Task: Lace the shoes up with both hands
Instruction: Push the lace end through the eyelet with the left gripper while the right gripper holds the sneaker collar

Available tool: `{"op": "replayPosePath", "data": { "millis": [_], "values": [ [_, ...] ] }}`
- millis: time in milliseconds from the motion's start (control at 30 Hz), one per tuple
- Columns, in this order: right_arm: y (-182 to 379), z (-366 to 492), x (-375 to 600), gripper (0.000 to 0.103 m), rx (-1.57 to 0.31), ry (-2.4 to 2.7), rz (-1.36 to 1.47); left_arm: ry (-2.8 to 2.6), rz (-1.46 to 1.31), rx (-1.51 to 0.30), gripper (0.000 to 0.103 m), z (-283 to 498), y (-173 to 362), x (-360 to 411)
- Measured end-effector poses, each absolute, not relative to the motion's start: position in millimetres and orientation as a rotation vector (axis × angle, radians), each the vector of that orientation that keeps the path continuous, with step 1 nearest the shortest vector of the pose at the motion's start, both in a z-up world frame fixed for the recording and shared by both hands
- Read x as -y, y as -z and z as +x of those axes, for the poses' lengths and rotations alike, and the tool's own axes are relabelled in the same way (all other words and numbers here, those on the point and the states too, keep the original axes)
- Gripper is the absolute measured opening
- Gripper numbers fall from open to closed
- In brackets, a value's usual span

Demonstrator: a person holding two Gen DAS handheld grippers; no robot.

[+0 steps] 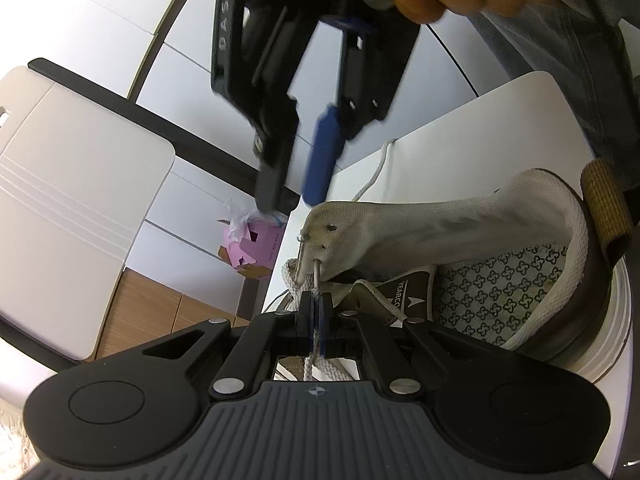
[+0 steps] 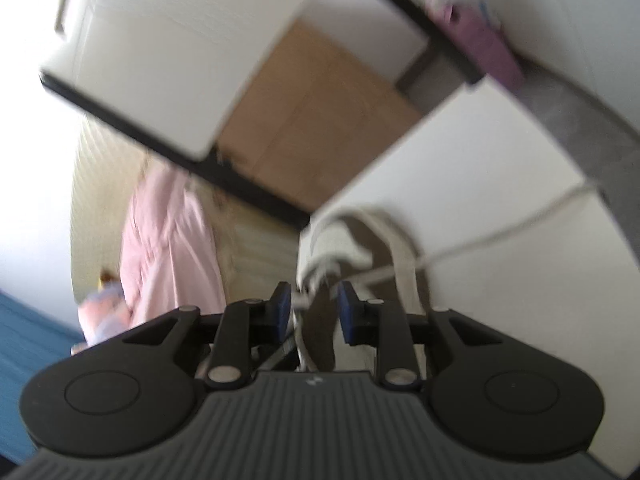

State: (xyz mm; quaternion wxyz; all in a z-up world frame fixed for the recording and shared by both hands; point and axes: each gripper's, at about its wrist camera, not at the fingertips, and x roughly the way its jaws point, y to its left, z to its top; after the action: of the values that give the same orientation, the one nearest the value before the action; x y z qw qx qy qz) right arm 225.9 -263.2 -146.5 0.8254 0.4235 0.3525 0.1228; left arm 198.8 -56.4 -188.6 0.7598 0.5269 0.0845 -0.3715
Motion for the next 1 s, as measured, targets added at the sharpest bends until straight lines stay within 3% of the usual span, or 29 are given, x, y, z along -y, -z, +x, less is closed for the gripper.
{"op": "replayPosePath", "data": {
  "millis": [200,533,667,867,1000],
  "values": [
    [149,232,241,0.023,-0.854,-0.208,0.682,0.807,1.102,-0.224,0.002,200,188,58],
    [136,234,206,0.013,-0.827,-0.271,0.368,0.83,1.014,-0.253,0.002,204,184,56],
    [141,235,222,0.013,-0.814,-0.282,0.492,0.829,0.991,-0.256,0.002,206,183,55],
    [171,243,260,0.018,-0.795,-0.256,0.95,0.83,0.97,-0.26,0.002,208,182,53],
    [178,249,257,0.018,-0.818,-0.265,0.996,0.83,0.959,-0.265,0.002,211,183,51]
  ]
}}
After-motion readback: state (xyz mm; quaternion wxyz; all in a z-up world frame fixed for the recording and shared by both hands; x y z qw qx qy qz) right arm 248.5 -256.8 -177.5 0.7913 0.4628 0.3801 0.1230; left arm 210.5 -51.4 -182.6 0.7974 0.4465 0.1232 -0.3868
